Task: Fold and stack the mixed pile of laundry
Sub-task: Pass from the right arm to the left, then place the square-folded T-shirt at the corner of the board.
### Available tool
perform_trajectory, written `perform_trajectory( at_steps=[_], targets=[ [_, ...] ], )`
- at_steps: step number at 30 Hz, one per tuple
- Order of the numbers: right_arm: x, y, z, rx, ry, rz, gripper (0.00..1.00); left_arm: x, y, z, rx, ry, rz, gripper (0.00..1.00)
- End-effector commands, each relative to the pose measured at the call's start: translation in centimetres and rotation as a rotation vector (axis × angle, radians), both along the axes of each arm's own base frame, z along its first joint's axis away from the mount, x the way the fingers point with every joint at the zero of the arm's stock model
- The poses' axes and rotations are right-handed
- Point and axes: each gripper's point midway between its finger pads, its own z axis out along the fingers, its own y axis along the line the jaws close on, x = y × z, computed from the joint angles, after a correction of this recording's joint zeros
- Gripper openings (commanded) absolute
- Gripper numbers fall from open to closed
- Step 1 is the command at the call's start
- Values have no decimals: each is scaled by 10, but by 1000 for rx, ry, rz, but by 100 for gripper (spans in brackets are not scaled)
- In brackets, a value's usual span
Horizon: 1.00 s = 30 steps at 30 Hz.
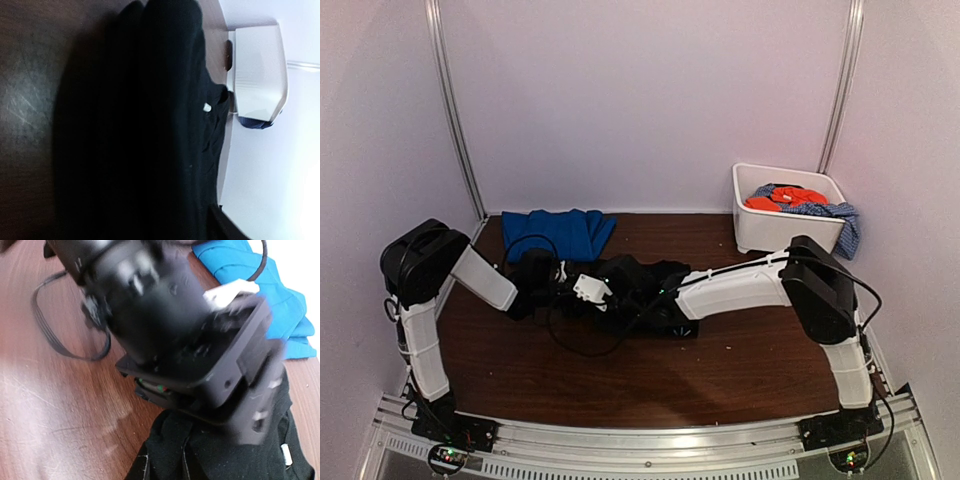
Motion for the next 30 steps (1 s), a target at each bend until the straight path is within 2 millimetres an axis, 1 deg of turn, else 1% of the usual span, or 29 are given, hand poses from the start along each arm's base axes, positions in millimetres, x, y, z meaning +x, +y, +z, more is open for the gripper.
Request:
perform_trajectory(
  at_steps=[1, 2, 3, 4, 5, 7, 9, 11, 13, 14, 15, 16, 18, 19, 20, 21, 22, 23, 25, 27, 30],
  targets=[
    [-3, 7, 54, 125, -56, 7, 8, 4, -2, -14, 55, 12, -8, 38],
    [-5, 5, 55, 130, -55, 5, 11, 7, -4, -12, 75, -11, -26, 24],
    [-6, 2, 58, 137, -57, 4, 16, 11, -5, -12, 105, -26, -42, 12],
    [-8, -1, 59, 142, -53, 0, 24, 16, -6, -11, 155, -43, -63, 0],
    [-7, -5, 65, 155, -56, -16, 29, 13, 0, -23, 253, 0, -90, 0],
    [-6, -20, 74, 176, -57, -55, 40, 27, 4, -20, 401, -44, -139, 0],
    [-6, -38, 84, 211, -47, -89, 53, 41, 10, -15, 531, -85, -180, 0],
    [-7, -57, 96, 257, -33, -118, 62, 58, 15, -9, 643, -130, -212, 0],
    [-7, -76, 103, 300, -6, -147, 66, 77, 16, -3, 733, -178, -249, 0],
    [-5, -87, 103, 314, 7, -173, 68, 93, 12, 10, 768, -234, -259, 0],
    [-4, -97, 106, 325, 14, -192, 70, 102, 11, 13, 803, -254, -273, 0],
    [-4, -107, 103, 328, 25, -210, 72, 112, 11, 16, 840, -270, -280, 0],
    [-3, -126, 106, 347, 34, -245, 75, 131, 9, 23, 891, -308, -288, 0],
    [-2, -134, 106, 350, 36, -258, 78, 142, 7, 30, 910, -338, -282, 0],
    [-1, -142, 106, 353, 33, -269, 82, 151, 6, 33, 935, -358, -281, 0],
    [-3, -147, 107, 372, 59, -276, 84, 160, 4, 40, 948, -381, -278, 0],
    [-3, -153, 106, 375, 65, -288, 85, 171, 7, 45, 985, -401, -260, 0],
    [-3, -159, 108, 384, 65, -296, 87, 178, 7, 49, 1001, -415, -260, 0],
    [-1, -167, 104, 384, 76, -314, 89, 193, 11, 60, 1008, -438, -247, 0],
    [0, -174, 102, 381, 78, -330, 91, 203, 19, 71, 1013, -456, -226, 0],
    [2, -182, 99, 386, 84, -348, 93, 210, 32, 94, 1027, -483, -210, 0]
  ],
)
